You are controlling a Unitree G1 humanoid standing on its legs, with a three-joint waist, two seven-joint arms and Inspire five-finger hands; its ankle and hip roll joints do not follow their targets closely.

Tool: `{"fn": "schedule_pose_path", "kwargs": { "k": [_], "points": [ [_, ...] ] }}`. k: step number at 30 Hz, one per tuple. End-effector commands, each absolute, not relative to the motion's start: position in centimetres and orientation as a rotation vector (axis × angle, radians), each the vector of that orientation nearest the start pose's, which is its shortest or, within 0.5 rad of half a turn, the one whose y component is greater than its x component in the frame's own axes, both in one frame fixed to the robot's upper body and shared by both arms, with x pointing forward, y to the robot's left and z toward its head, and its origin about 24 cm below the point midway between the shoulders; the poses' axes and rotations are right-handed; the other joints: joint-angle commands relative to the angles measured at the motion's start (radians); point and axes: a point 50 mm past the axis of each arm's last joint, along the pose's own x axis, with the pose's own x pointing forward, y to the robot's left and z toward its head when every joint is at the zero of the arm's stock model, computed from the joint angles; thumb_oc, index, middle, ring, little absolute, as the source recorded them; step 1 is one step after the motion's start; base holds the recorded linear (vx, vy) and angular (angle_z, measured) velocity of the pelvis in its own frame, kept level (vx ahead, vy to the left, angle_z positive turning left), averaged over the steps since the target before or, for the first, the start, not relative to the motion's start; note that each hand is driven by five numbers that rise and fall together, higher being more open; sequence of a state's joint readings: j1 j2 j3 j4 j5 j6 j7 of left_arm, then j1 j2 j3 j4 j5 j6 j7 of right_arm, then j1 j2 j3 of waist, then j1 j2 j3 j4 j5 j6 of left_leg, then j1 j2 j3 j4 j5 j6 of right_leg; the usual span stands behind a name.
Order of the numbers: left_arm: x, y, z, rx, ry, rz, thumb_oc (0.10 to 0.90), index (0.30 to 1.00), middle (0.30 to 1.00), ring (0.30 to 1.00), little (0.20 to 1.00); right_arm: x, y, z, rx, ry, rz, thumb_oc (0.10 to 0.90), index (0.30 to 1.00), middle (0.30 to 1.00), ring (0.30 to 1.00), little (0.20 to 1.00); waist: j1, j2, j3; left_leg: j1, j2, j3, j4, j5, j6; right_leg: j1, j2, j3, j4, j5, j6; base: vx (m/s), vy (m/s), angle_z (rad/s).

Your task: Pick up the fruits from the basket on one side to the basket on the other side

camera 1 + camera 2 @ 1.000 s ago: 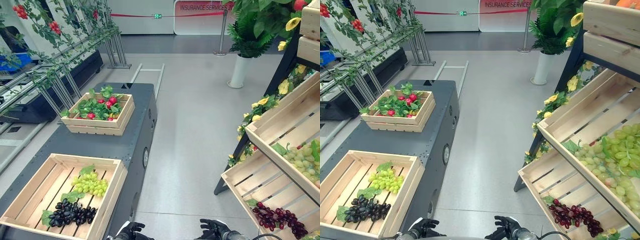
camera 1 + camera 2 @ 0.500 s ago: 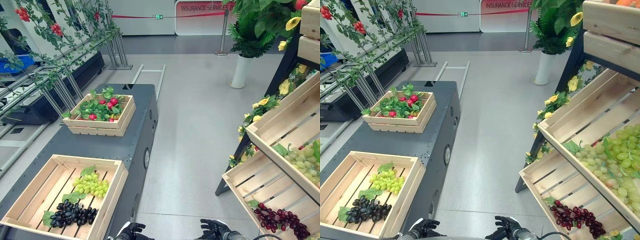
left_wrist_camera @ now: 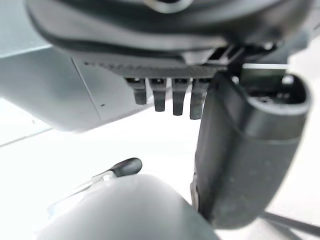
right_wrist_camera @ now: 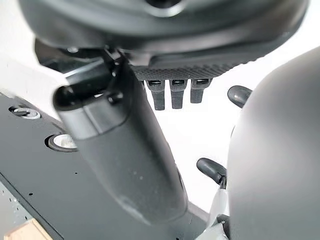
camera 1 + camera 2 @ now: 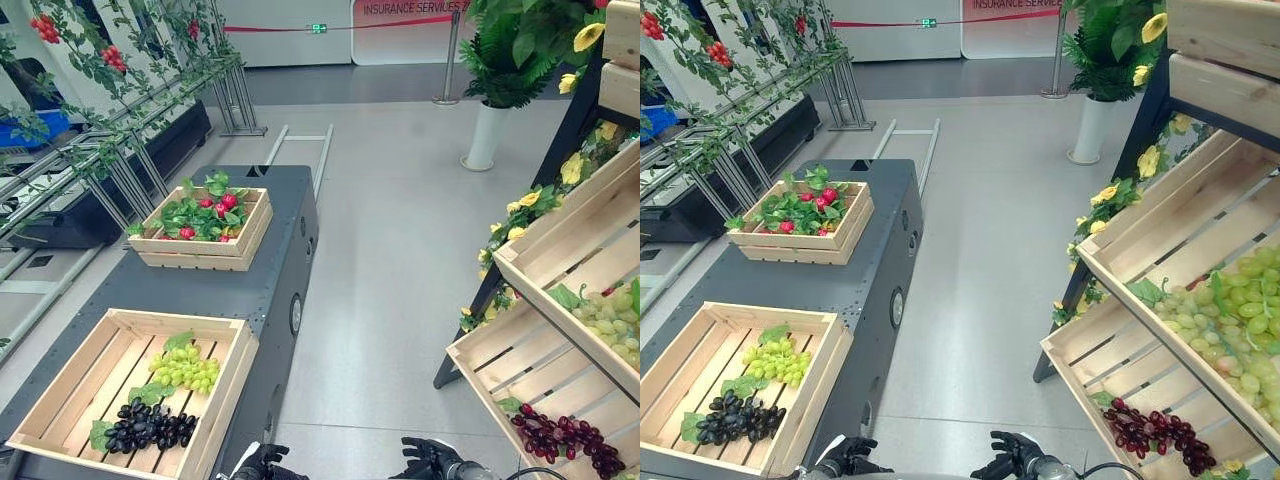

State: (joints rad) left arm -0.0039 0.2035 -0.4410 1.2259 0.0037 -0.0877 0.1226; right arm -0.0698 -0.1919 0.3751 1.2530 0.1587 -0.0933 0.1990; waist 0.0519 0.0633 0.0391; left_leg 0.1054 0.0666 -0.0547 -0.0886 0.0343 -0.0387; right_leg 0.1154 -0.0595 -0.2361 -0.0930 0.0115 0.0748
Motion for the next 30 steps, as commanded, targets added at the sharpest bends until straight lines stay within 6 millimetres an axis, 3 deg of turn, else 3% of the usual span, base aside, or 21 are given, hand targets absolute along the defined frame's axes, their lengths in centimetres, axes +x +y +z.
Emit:
{"fn": "schedule_pose_path", "kwargs": {
  "k": [1, 3, 5, 6, 8, 14, 20, 23, 26, 28, 30],
  "points": [
    [11.8, 17.0, -16.1, 0.556, 0.996, -0.310, 0.800, 0.900, 0.900, 0.900, 0.900, 12.6, -17.2, -15.9, -0.170, 1.113, 0.414, 0.800, 0.900, 0.900, 0.900, 0.900, 0.040, -0.052, 0.057, -0.070, -0.032, -0.006, 0.001, 0.047, -0.010, 0.008, -0.004, 0.023, 0.006, 0.017, -0.022, -0.07, 0.051, 0.25],
    [11.9, 16.8, -16.1, 0.561, 0.990, -0.327, 0.800, 0.900, 0.900, 0.900, 0.900, 12.8, -17.3, -15.8, -0.171, 1.107, 0.403, 0.800, 0.900, 0.900, 0.900, 0.900, 0.041, -0.051, 0.059, -0.078, -0.031, 0.004, 0.001, 0.049, -0.014, 0.002, -0.006, 0.013, 0.006, 0.018, -0.021, -0.08, 0.086, 0.38],
    [13.1, 16.7, -15.8, 0.533, 0.985, -0.305, 0.800, 0.900, 0.900, 0.900, 0.900, 13.1, -18.2, -15.7, -0.138, 1.099, 0.298, 0.800, 0.900, 0.900, 0.900, 0.900, 0.013, -0.051, 0.072, -0.072, -0.010, 0.203, 0.018, 0.052, -0.024, 0.001, -0.033, -0.096, 0.007, 0.028, -0.016, -0.15, 0.218, 0.51],
    [13.6, 16.8, -15.7, 0.544, 0.984, -0.317, 0.800, 0.900, 0.900, 0.900, 0.900, 13.1, -18.5, -15.7, -0.122, 1.095, 0.254, 0.800, 0.900, 0.900, 0.900, 0.900, 0.000, -0.057, 0.077, -0.080, 0.000, 0.268, 0.056, 0.047, -0.027, -0.001, -0.047, -0.130, 0.019, 0.030, -0.017, -0.13, 0.208, 1.01],
    [13.9, 16.8, -15.6, 0.572, 0.987, -0.342, 0.800, 0.900, 0.900, 0.900, 0.900, 13.4, -18.8, -15.6, -0.102, 1.081, 0.195, 0.800, 0.900, 0.900, 0.900, 0.900, -0.010, -0.060, 0.084, -0.075, 0.003, 0.303, 0.039, 0.047, -0.017, -0.014, -0.067, -0.163, 0.050, 0.031, -0.011, -0.05, 0.218, 1.51],
    [14.1, 16.4, -15.5, 0.563, 0.951, -0.343, 0.800, 0.900, 0.900, 0.900, 0.900, 13.3, -18.4, -15.6, -0.090, 1.063, 0.191, 0.800, 0.900, 0.900, 0.900, 0.900, -0.012, -0.071, 0.081, -0.054, -0.014, 0.283, 0.001, 0.029, 0.006, -0.018, -0.091, -0.157, 0.066, 0.036, 0.023, 0.01, 0.129, 0.58],
    [14.2, 17.1, -15.5, 0.534, 0.971, -0.276, 0.800, 0.900, 0.900, 0.900, 0.900, 14.5, -17.1, -15.2, -0.109, 1.001, 0.261, 0.800, 0.900, 0.900, 0.900, 0.900, 0.017, -0.087, 0.079, -0.030, -0.035, 0.266, 0.001, -0.001, 0.035, -0.010, -0.124, -0.158, 0.087, 0.042, 0.048, 0.04, 0.125, 0.20],
    [13.9, 17.6, -15.6, 0.531, 1.002, -0.266, 0.800, 0.900, 0.900, 0.900, 0.900, 15.7, -16.4, -14.7, -0.085, 0.936, 0.249, 0.800, 0.900, 0.900, 0.900, 0.900, 0.025, -0.087, 0.086, -0.026, -0.042, 0.268, 0.001, -0.003, 0.057, -0.042, -0.144, -0.146, 0.238, 0.028, 0.050, 0.03, 0.157, 0.15],
    [14.3, 17.7, -15.5, 0.568, 1.001, -0.306, 0.800, 0.900, 0.900, 0.900, 0.900, 17.0, -16.4, -13.9, -0.065, 0.845, 0.223, 0.800, 0.900, 0.900, 0.900, 0.900, 0.008, -0.063, 0.110, -0.034, -0.045, 0.244, 0.001, 0.007, 0.081, -0.190, -0.160, -0.057, 0.566, 0.088, 0.052, 0.03, 0.121, 0.06],
    [14.2, 17.9, -15.5, 0.584, 1.010, -0.305, 0.800, 0.900, 0.900, 0.900, 0.900, 17.3, -16.4, -13.6, -0.069, 0.814, 0.224, 0.800, 0.900, 0.900, 0.900, 0.900, -0.013, -0.071, 0.132, -0.023, -0.054, 0.214, 0.002, -0.003, 0.082, -0.231, -0.145, -0.010, 0.565, 0.107, 0.054, 0.08, -0.092, 0.24],
    [14.6, 18.2, -15.4, 0.583, 1.008, -0.293, 0.800, 0.900, 0.900, 0.900, 0.900, 17.2, -16.5, -13.6, -0.062, 0.805, 0.216, 0.800, 0.900, 0.900, 0.900, 0.900, -0.054, -0.087, 0.142, -0.006, -0.058, 0.155, 0.001, -0.022, 0.074, -0.263, -0.109, 0.058, 0.397, 0.124, 0.046, 0.16, -0.256, 0.53]
  ]
}}
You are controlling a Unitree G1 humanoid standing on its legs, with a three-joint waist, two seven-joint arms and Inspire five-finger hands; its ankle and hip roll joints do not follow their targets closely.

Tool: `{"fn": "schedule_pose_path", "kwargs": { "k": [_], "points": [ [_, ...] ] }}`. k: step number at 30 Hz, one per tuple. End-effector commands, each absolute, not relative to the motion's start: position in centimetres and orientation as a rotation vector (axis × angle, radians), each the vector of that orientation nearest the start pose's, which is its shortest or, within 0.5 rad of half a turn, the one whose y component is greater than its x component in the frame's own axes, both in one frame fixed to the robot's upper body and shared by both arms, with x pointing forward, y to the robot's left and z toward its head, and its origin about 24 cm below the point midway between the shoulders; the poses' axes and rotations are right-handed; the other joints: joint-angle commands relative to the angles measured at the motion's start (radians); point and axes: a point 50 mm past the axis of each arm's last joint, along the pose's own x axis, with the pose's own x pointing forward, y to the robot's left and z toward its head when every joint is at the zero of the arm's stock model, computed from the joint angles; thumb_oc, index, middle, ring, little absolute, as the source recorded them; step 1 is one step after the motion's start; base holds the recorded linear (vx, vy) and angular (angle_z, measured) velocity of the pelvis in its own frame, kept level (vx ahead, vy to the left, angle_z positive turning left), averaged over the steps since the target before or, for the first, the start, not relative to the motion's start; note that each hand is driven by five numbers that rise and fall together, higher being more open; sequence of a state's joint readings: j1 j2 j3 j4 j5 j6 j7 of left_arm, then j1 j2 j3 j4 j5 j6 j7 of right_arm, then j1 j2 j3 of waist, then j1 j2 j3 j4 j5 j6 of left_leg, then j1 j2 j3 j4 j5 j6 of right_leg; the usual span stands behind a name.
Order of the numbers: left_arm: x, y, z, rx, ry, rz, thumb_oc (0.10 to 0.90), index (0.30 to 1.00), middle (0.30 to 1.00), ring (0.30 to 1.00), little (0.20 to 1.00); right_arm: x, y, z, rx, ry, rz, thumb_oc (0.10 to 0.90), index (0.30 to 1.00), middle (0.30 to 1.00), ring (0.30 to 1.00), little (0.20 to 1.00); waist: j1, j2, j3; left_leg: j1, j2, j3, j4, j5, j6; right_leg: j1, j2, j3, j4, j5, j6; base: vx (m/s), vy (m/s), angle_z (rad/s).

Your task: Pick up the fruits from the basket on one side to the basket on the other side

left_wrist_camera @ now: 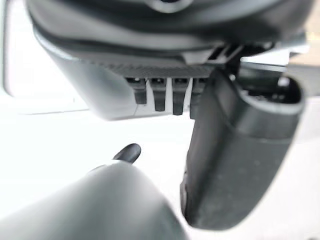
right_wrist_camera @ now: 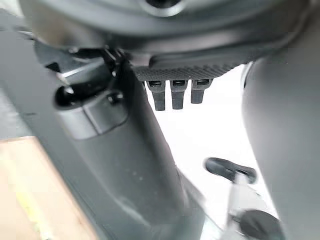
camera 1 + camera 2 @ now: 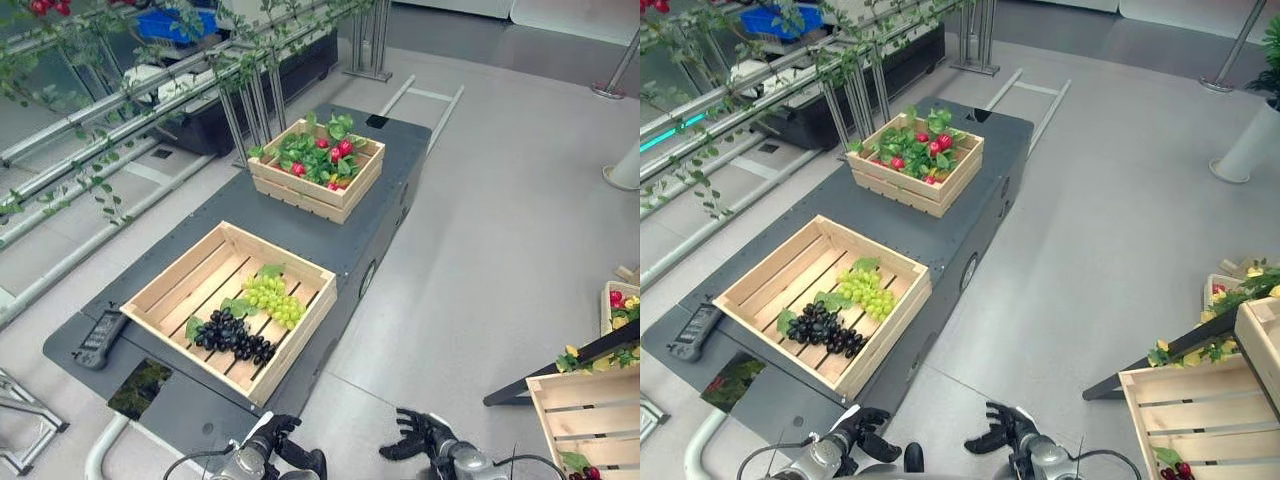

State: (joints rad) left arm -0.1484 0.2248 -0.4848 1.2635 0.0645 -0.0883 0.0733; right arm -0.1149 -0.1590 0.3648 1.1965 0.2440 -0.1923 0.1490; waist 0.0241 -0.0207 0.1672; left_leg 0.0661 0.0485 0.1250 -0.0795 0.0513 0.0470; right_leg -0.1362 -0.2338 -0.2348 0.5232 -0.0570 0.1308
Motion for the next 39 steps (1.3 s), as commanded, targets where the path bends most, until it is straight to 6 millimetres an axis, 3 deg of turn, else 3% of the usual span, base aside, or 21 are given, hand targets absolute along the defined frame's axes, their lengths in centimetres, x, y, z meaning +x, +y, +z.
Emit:
{"fn": "schedule_pose_path", "kwargs": {
  "k": [1, 3, 5, 8, 11, 18, 20, 22, 23, 24, 27, 28, 30, 31, 32, 33, 35, 39],
  "points": [
    [14.6, 18.2, -15.3, 0.583, 1.006, -0.295, 0.800, 0.900, 0.900, 0.900, 0.900, 17.2, -16.6, -13.6, -0.060, 0.806, 0.214, 0.800, 0.900, 0.900, 0.900, 0.900, -0.033, -0.004, 0.016, 0.038, -0.040, -0.034, -0.008, -0.044, -0.013, -0.012, 0.068, 0.068, -0.248, 0.195, -0.010, 0.18, -0.276, 0.61],
    [15.3, 17.7, -15.1, 0.581, 0.975, -0.320, 0.800, 0.900, 0.900, 0.900, 0.900, 17.3, -16.7, -13.7, -0.058, 0.819, 0.200, 0.800, 0.900, 0.900, 0.900, 0.900, -0.071, -0.006, 0.022, 0.053, -0.045, -0.099, -0.008, -0.072, -0.010, -0.029, 0.097, 0.169, -0.403, 0.201, -0.014, 0.16, -0.234, 0.66],
    [16.0, 17.2, -14.9, 0.596, 0.945, -0.345, 0.800, 0.900, 0.900, 0.900, 0.900, 17.3, -16.9, -13.8, -0.077, 0.843, 0.193, 0.800, 0.900, 0.900, 0.900, 0.900, -0.090, -0.006, 0.023, 0.052, -0.050, -0.143, -0.008, -0.086, -0.007, -0.004, 0.119, 0.239, -0.478, 0.198, -0.015, 0.12, -0.234, 0.90],
    [16.1, 17.5, -14.8, 0.523, 0.964, -0.268, 0.800, 0.900, 0.900, 0.900, 0.900, 17.0, -16.7, -14.1, -0.124, 0.884, 0.227, 0.800, 0.900, 0.900, 0.900, 0.900, -0.068, -0.011, 0.014, 0.050, -0.037, -0.143, -0.004, -0.059, -0.021, 0.072, 0.132, 0.220, -0.480, 0.168, -0.021, 0.12, -0.193, 1.29],
    [16.1, 16.8, -14.7, 0.627, 0.885, -0.413, 0.800, 0.900, 0.900, 0.900, 0.900, 17.2, -17.1, -14.0, -0.110, 0.885, 0.231, 0.800, 0.900, 0.900, 0.900, 0.900, -0.042, -0.021, 0.006, 0.050, -0.020, -0.143, 0.015, -0.046, -0.033, 0.140, 0.139, 0.194, -0.504, 0.147, -0.039, 0.17, -0.180, 0.60],
    [17.9, 15.9, -13.4, 0.640, 0.706, -0.353, 0.800, 0.900, 0.900, 0.900, 0.900, 17.8, -17.4, -13.7, -0.108, 0.879, 0.239, 0.800, 0.900, 0.900, 0.900, 0.900, -0.016, -0.013, 0.021, 0.012, 0.017, -0.163, 0.065, -0.032, -0.066, 0.156, 0.153, 0.130, -0.480, 0.099, -0.070, 0.07, -0.095, 0.06],
    [18.5, 15.2, -12.8, 0.590, 0.625, -0.363, 0.800, 0.900, 0.900, 0.900, 0.900, 17.6, -17.3, -13.7, -0.098, 0.869, 0.251, 0.800, 0.900, 0.900, 0.900, 0.900, -0.012, -0.022, 0.033, -0.029, 0.011, -0.151, 0.142, -0.041, -0.077, 0.160, 0.145, 0.114, -0.477, 0.100, -0.079, 0.03, -0.015, 0.33],
    [20.4, 14.1, -11.0, 0.530, 0.468, -0.359, 0.800, 0.900, 0.900, 0.900, 0.900, 17.9, -17.5, -13.3, -0.086, 0.829, 0.246, 0.800, 0.900, 0.900, 0.900, 0.900, -0.012, -0.020, 0.067, -0.097, 0.023, -0.090, 0.205, -0.023, -0.100, 0.162, 0.138, 0.086, -0.469, 0.090, -0.083, -0.10, 0.032, 0.55],
    [23.0, 13.0, -8.6, 0.502, 0.317, -0.367, 0.800, 0.900, 0.900, 0.900, 0.900, 18.9, -17.9, -12.6, -0.075, 0.780, 0.212, 0.800, 0.900, 0.900, 0.900, 0.900, -0.017, -0.003, 0.100, -0.140, 0.064, -0.021, 0.183, 0.028, -0.127, 0.154, 0.137, 0.056, -0.454, 0.073, -0.080, -0.19, 0.062, 0.60],
    [23.7, 12.7, -7.9, 0.494, 0.275, -0.363, 0.800, 0.900, 0.900, 0.900, 0.900, 19.2, -18.1, -12.5, -0.072, 0.770, 0.203, 0.800, 0.900, 0.900, 0.900, 0.900, -0.021, 0.003, 0.104, -0.135, 0.074, -0.005, 0.160, 0.032, -0.126, 0.147, 0.135, 0.043, -0.446, 0.067, -0.080, -0.19, 0.103, 0.83],
    [27.4, 12.2, -2.6, 0.463, -0.013, -0.235, 0.800, 0.900, 0.900, 0.900, 0.900, 21.1, -18.6, -11.4, -0.051, 0.730, 0.156, 0.800, 0.900, 0.900, 0.900, 0.900, -0.009, 0.021, 0.134, -0.156, 0.042, -0.072, 0.138, 0.030, -0.111, 0.085, 0.115, 0.032, -0.395, 0.058, -0.075, -0.13, 0.120, 0.52],
    [29.0, 12.6, 1.2, 0.494, -0.209, -0.152, 0.800, 0.900, 0.900, 0.900, 0.900, 21.4, -19.1, -11.0, -0.024, 0.707, 0.129, 0.800, 0.900, 0.900, 0.900, 0.900, -0.011, 0.032, 0.150, -0.155, 0.046, -0.058, 0.129, 0.031, -0.113, 0.063, 0.105, 0.016, -0.386, 0.063, -0.072, -0.12, 0.115, -0.09],
    [30.1, 13.2, 4.8, 0.529, -0.379, -0.067, 0.800, 0.900, 0.900, 0.900, 0.900, 21.5, -19.5, -10.8, -0.044, 0.691, 0.130, 0.800, 0.900, 0.900, 0.900, 0.900, -0.009, 0.042, 0.162, -0.152, 0.035, -0.066, 0.120, 0.031, -0.109, 0.053, 0.099, 0.010, -0.384, 0.068, -0.072, -0.04, 0.112, 0.08],
    [30.8, 14.2, 7.8, 0.558, -0.496, -0.003, 0.800, 0.900, 0.900, 0.900, 0.900, 21.5, -19.9, -10.6, -0.053, 0.674, 0.126, 0.800, 0.900, 0.900, 0.900, 0.900, -0.008, 0.047, 0.173, -0.164, 0.026, -0.075, 0.128, 0.026, -0.108, 0.041, 0.094, 0.008, -0.377, 0.066, -0.072, -0.05, 0.113, 0.30],
    [31.1, 14.8, 9.3, 0.580, -0.558, 0.032, 0.800, 0.900, 0.900, 0.900, 0.900, 21.6, -20.1, -10.5, -0.051, 0.665, 0.120, 0.800, 0.900, 0.900, 0.900, 0.900, -0.009, 0.050, 0.181, -0.175, 0.024, -0.076, 0.136, 0.025, -0.109, 0.033, 0.093, 0.006, -0.371, 0.063, -0.073, -0.04, 0.080, 0.27],
    [31.1, 14.9, 9.5, 0.588, -0.572, 0.040, 0.800, 0.900, 0.900, 0.900, 0.900, 21.6, -20.1, -10.5, -0.050, 0.664, 0.119, 0.800, 0.900, 0.900, 0.900, 0.900, -0.010, 0.050, 0.181, -0.178, 0.024, -0.076, 0.139, 0.024, -0.109, 0.031, 0.092, 0.005, -0.369, 0.062, -0.073, -0.04, 0.083, 0.18],
    [31.9, 17.9, 14.2, 0.649, -0.725, 0.214, 0.800, 0.900, 0.900, 0.900, 0.900, 21.2, -21.1, -10.4, -0.065, 0.662, 0.102, 0.800, 0.900, 0.900, 0.900, 0.900, -0.016, 0.056, 0.202, -0.216, 0.007, -0.093, 0.181, 0.021, -0.111, 0.004, 0.086, 0.013, -0.342, 0.059, -0.078, 0.00, 0.145, 0.11],
    [32.7, 21.2, 18.6, 0.741, -0.852, 0.413, 0.800, 0.900, 0.900, 0.900, 0.900, 20.8, -21.9, -10.4, -0.099, 0.664, 0.098, 0.800, 0.900, 0.900, 0.900, 0.900, -0.031, 0.057, 0.226, -0.255, -0.004, -0.090, 0.206, 0.016, -0.110, -0.028, 0.085, 0.028, -0.328, 0.052, -0.084, 0.00, 0.103, 0.04]
  ]
}}
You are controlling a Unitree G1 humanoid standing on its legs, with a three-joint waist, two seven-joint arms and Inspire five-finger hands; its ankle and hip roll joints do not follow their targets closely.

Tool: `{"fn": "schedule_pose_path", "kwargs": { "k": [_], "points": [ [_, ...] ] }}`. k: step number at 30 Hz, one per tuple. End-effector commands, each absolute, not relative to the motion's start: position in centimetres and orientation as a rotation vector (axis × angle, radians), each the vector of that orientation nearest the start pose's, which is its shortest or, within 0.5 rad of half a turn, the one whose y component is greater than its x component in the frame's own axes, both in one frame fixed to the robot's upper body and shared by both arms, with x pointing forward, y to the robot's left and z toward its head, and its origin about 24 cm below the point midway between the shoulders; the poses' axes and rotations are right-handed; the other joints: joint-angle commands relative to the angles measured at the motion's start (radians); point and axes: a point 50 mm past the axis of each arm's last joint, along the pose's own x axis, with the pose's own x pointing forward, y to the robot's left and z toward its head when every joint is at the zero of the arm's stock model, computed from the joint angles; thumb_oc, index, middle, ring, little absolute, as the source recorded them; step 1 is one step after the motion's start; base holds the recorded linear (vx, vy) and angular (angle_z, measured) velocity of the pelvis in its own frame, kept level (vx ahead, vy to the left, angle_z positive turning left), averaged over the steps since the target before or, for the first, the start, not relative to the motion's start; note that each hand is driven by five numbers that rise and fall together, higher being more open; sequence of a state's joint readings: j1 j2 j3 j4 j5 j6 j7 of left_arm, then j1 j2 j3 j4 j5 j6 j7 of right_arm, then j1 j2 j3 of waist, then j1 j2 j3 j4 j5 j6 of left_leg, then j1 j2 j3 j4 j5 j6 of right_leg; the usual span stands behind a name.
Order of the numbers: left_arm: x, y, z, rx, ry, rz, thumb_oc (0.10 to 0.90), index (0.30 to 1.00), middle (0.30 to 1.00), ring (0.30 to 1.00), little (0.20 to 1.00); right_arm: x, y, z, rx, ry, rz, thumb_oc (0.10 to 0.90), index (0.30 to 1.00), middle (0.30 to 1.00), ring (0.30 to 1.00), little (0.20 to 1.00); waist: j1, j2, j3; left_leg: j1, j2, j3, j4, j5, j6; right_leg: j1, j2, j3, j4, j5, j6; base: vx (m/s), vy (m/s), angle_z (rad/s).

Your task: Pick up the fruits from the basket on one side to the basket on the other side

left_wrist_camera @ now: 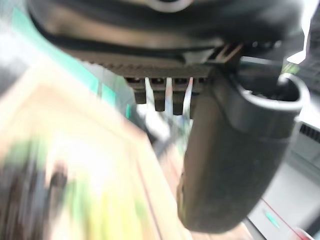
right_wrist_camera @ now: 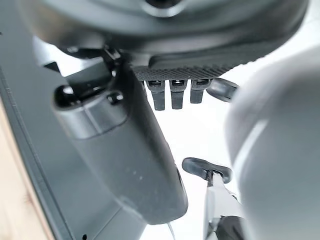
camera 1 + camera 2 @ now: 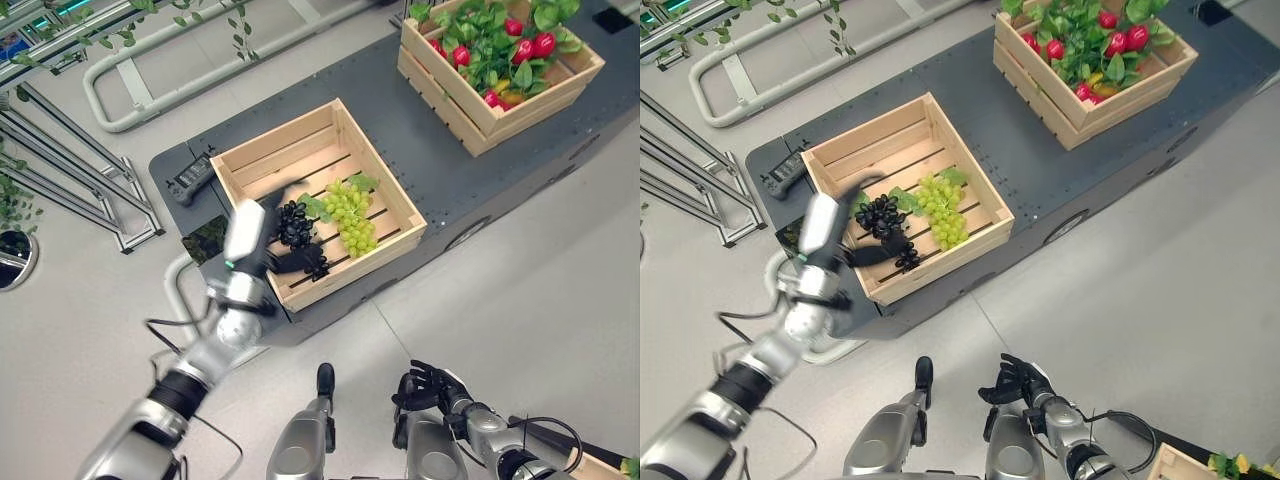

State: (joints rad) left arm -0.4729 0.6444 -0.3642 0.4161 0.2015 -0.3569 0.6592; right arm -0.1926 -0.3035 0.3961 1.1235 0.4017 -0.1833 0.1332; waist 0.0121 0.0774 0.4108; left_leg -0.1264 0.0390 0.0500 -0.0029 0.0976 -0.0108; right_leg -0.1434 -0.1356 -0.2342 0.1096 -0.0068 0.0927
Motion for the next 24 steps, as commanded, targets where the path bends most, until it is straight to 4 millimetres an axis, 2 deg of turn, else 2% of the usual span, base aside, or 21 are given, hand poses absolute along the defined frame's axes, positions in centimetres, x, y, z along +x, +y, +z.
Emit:
{"fn": "schedule_pose_path", "kwargs": {
  "k": [1, 3, 4, 8, 13, 18, 21, 24],
  "points": [
    [32.7, 21.4, 19.1, 0.759, -0.866, 0.431, 0.800, 0.900, 0.900, 0.900, 0.900, 20.9, -21.9, -10.3, -0.102, 0.662, 0.098, 0.800, 0.900, 0.900, 0.900, 0.900, -0.020, -0.041, -0.014, -0.070, 0.005, -0.015, 0.134, -0.031, -0.052, -0.028, -0.013, 0.029, 0.089, 0.001, -0.047, -0.06, 0.060, 0.04],
    [33.4, 22.9, 22.1, 0.859, -0.926, 0.513, 0.800, 0.900, 0.900, 0.900, 0.900, 21.7, -22.4, -9.6, -0.114, 0.635, 0.096, 0.800, 0.900, 0.900, 0.900, 0.900, -0.029, -0.047, 0.013, -0.116, -0.002, -0.014, 0.164, -0.034, -0.045, -0.080, -0.004, 0.044, 0.122, -0.001, -0.052, -0.09, 0.055, 0.07],
    [33.6, 23.1, 23.1, 0.889, -0.942, 0.536, 0.800, 0.900, 0.900, 0.900, 0.900, 21.9, -22.5, -9.4, -0.119, 0.625, 0.096, 0.800, 0.900, 0.900, 0.900, 0.900, -0.033, -0.050, 0.022, -0.128, -0.003, -0.013, 0.174, -0.036, -0.042, -0.096, -0.001, 0.050, 0.134, -0.003, -0.053, -0.07, 0.040, 0.11],
    [34.0, 24.2, 25.7, 0.978, -0.979, 0.609, 0.800, 0.900, 0.900, 0.900, 0.900, 22.8, -22.9, -8.5, -0.122, 0.581, 0.095, 0.800, 0.900, 0.900, 0.900, 0.900, -0.043, -0.059, 0.049, -0.167, -0.004, -0.004, 0.210, -0.045, -0.033, -0.140, 0.007, 0.062, 0.168, -0.007, -0.054, -0.06, 0.017, 0.03],
    [35.7, 24.8, 29.2, 1.309, -0.906, 0.598, 0.800, 0.900, 0.900, 0.900, 0.900, 25.0, -23.1, -6.4, -0.124, 0.490, 0.097, 0.800, 0.900, 0.900, 0.900, 0.900, -0.059, -0.076, 0.091, -0.240, 0.003, 0.028, 0.260, -0.057, -0.018, -0.227, 0.018, 0.080, 0.225, -0.009, -0.044, -0.11, 0.028, -0.02],
    [36.5, 23.7, 30.7, 1.633, -0.903, 0.514, 0.800, 0.900, 0.900, 0.900, 0.900, 26.4, -23.7, -5.2, -0.145, 0.458, 0.086, 0.800, 0.900, 0.900, 0.900, 0.900, -0.077, -0.079, 0.109, -0.295, 0.010, 0.046, 0.313, -0.077, -0.010, -0.292, 0.021, 0.095, 0.282, -0.020, -0.041, -0.05, 0.065, -0.09],
    [37.2, 23.4, 30.9, 1.826, -0.839, 0.444, 0.800, 0.900, 0.900, 0.900, 0.900, 26.9, -24.4, -4.7, -0.169, 0.452, 0.084, 0.800, 0.900, 0.900, 0.900, 0.900, -0.084, -0.081, 0.109, -0.349, 0.010, 0.049, 0.362, -0.098, -0.003, -0.348, 0.023, 0.106, 0.323, -0.028, -0.042, -0.02, 0.085, 0.01],
    [37.3, 23.5, 30.9, 1.880, -0.814, 0.429, 0.800, 0.900, 0.900, 0.900, 0.900, 27.0, -24.5, -4.5, -0.177, 0.455, 0.083, 0.800, 0.900, 0.900, 0.900, 0.900, -0.085, -0.083, 0.109, -0.365, 0.012, 0.049, 0.372, -0.102, -0.003, -0.365, 0.024, 0.108, 0.330, -0.028, -0.041, -0.01, 0.041, -0.01]
  ]
}}
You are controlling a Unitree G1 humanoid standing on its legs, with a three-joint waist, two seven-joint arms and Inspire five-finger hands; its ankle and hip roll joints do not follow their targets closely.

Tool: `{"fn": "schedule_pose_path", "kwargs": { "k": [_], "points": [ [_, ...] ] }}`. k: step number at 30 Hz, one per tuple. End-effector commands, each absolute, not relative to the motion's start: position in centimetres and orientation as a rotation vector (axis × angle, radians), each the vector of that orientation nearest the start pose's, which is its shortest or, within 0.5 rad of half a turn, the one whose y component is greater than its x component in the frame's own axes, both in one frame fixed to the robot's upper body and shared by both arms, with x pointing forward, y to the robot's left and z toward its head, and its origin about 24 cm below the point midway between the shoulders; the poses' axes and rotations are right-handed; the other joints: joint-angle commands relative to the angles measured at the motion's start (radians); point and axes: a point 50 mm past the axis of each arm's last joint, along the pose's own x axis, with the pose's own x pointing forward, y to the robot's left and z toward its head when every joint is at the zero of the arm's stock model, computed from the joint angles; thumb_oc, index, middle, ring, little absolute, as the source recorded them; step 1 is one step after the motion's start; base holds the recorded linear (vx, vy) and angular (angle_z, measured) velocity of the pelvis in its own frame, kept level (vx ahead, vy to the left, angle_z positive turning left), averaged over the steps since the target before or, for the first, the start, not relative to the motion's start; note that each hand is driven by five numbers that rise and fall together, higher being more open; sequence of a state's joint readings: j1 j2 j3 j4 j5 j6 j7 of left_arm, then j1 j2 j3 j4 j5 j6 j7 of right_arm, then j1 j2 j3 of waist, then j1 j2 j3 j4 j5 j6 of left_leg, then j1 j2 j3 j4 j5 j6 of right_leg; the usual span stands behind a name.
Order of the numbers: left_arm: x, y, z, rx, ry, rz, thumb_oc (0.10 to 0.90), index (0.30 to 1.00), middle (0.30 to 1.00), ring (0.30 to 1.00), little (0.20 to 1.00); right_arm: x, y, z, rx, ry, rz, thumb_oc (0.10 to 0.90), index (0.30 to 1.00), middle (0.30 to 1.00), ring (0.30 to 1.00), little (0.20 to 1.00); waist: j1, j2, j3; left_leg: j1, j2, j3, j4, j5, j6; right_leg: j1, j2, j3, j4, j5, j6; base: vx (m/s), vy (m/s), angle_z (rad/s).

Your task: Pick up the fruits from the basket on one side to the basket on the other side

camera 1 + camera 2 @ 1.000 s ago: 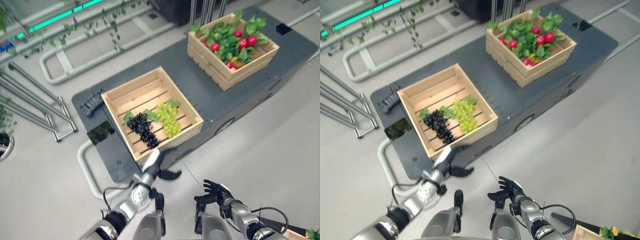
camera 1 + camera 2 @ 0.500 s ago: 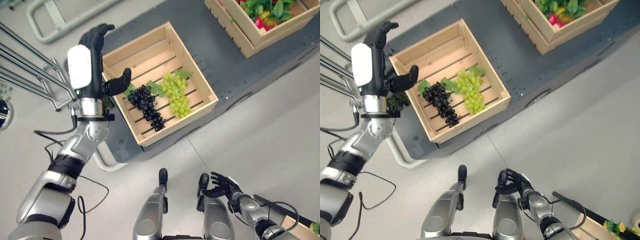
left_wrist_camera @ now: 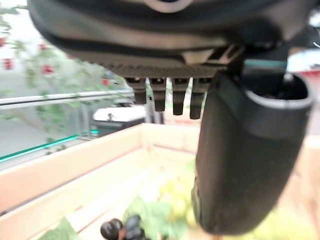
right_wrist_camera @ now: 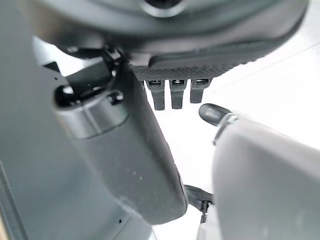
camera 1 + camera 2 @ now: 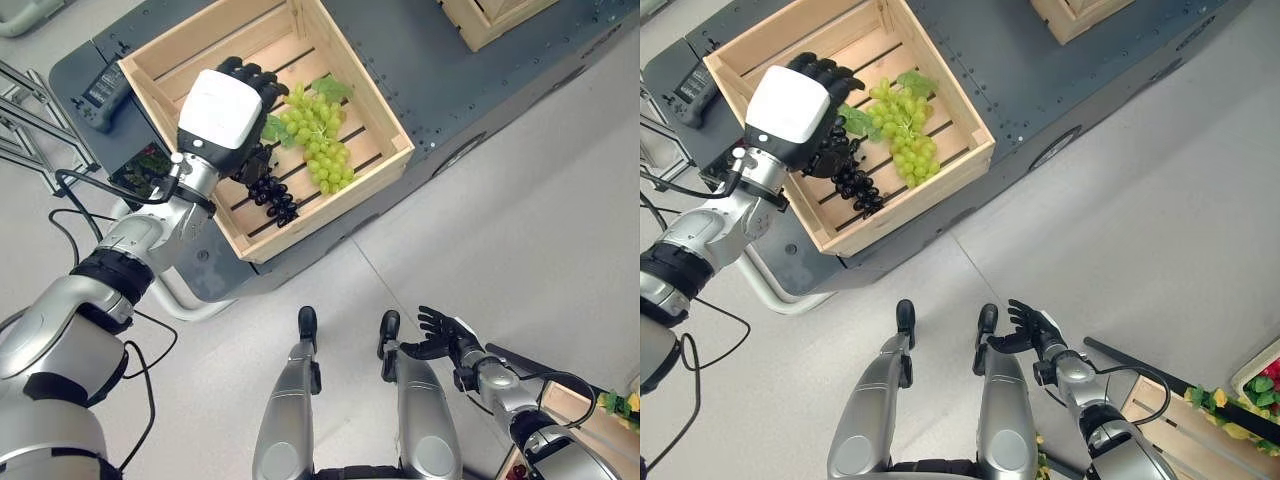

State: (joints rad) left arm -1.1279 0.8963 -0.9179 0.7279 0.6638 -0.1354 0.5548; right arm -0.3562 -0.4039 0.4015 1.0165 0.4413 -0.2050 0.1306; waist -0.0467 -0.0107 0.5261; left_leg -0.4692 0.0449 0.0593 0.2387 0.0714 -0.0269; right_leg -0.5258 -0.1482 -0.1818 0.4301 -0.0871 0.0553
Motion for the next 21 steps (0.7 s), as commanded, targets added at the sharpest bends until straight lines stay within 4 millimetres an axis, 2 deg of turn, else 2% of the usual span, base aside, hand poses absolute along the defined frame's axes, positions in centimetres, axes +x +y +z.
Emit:
{"fn": "schedule_pose_path", "kwargs": {
  "k": [1, 5, 13, 17, 21],
  "points": [
    [37.5, 23.8, 30.9, 1.905, -0.776, 0.429, 0.800, 0.900, 0.900, 0.900, 0.900, 27.2, -24.6, -4.4, -0.186, 0.458, 0.083, 0.800, 0.900, 0.900, 0.900, 0.900, -0.027, 0.005, -0.006, -0.039, 0.006, 0.042, 0.138, -0.077, 0.015, 0.000, 0.038, 0.056, 0.014, 0.055, -0.004, -0.01, 0.056, -0.01],
    [38.0, 24.4, 30.4, 2.032, -0.692, 0.377, 0.800, 0.900, 0.900, 0.900, 0.900, 27.7, -24.5, -4.1, -0.201, 0.451, 0.090, 0.800, 0.900, 0.900, 0.900, 0.900, -0.029, 0.004, -0.006, -0.067, 0.007, 0.049, 0.146, -0.080, 0.017, -0.033, 0.043, 0.060, 0.020, 0.059, -0.001, -0.01, 0.050, -0.02],
    [38.6, 24.1, 29.4, 2.304, -0.473, 0.183, 0.800, 0.900, 0.900, 0.900, 0.900, 28.7, -24.7, -3.1, -0.222, 0.416, 0.081, 0.800, 0.900, 0.900, 0.900, 0.900, -0.032, 0.003, -0.006, -0.114, 0.001, 0.051, 0.156, -0.086, 0.017, -0.083, 0.044, 0.065, 0.022, 0.069, 0.007, -0.02, 0.027, 0.00],
    [38.7, 23.4, 29.8, 2.366, -0.438, 0.138, 0.800, 0.900, 0.900, 0.900, 0.900, 28.8, -24.9, -2.9, -0.218, 0.406, 0.069, 0.800, 0.900, 0.900, 0.900, 0.900, -0.032, 0.002, -0.006, -0.133, 0.000, 0.054, 0.158, -0.086, 0.018, -0.099, 0.042, 0.063, 0.019, 0.074, 0.009, 0.00, 0.000, 0.00],
    [38.5, 22.5, 30.7, 2.409, -0.501, 0.120, 0.800, 0.900, 0.900, 0.900, 0.900, 28.7, -24.9, -2.9, -0.206, 0.396, 0.057, 0.800, 0.900, 0.900, 0.900, 0.900, -0.029, -0.005, -0.006, -0.151, -0.001, 0.053, 0.159, -0.087, 0.018, -0.115, 0.044, 0.055, 0.015, 0.080, 0.011, 0.00, 0.000, 0.00]
  ]
}}
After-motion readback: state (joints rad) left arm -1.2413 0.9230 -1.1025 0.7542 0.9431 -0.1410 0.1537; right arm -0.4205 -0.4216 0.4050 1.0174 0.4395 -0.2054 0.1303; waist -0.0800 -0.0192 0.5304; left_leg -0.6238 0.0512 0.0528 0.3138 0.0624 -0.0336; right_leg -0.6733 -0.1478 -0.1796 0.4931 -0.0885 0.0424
